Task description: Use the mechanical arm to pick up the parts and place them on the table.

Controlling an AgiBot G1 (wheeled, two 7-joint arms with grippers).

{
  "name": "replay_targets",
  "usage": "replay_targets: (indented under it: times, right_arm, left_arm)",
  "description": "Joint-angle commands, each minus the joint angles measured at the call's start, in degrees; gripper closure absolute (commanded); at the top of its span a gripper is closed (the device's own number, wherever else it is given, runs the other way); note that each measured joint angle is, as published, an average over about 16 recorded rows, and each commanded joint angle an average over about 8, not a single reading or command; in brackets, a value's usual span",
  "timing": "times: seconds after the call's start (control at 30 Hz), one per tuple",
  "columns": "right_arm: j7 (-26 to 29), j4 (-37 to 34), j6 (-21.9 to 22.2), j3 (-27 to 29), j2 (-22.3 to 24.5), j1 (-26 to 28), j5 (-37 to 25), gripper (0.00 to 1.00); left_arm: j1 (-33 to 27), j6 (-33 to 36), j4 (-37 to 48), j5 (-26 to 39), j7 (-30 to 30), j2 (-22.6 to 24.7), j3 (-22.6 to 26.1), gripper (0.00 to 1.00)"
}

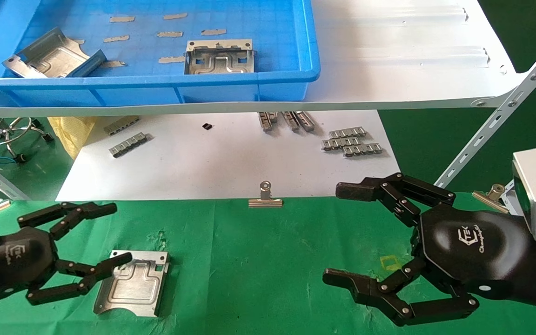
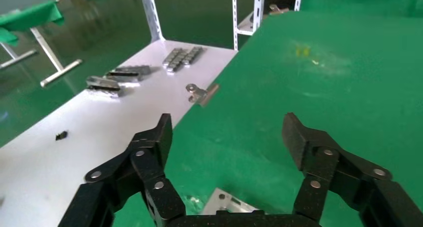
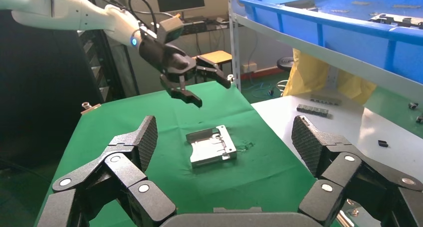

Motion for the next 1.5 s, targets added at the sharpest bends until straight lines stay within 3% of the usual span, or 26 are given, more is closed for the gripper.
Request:
replay_targets:
  times: [0.03,0.43,1.5]
  right_arm:
    - [0.0,0.0,0.0,0.0,0.0,0.0,0.0,0.0]
    - [0.0,0.0,0.0,0.0,0.0,0.0,0.0,0.0]
    - [0.0,0.0,0.0,0.0,0.0,0.0,0.0,0.0]
  left_arm:
    - [0.7,2.2,1.6,-2.6,-0.3,0.2,-0.4,0.0]
    - [0.5,1.7,-0.3,-0.2,-1.9,0.7,-1.8,0.0]
    - [1.6,7.3,-12.4,9.1,-21.0,6.1,-17.9,0.0]
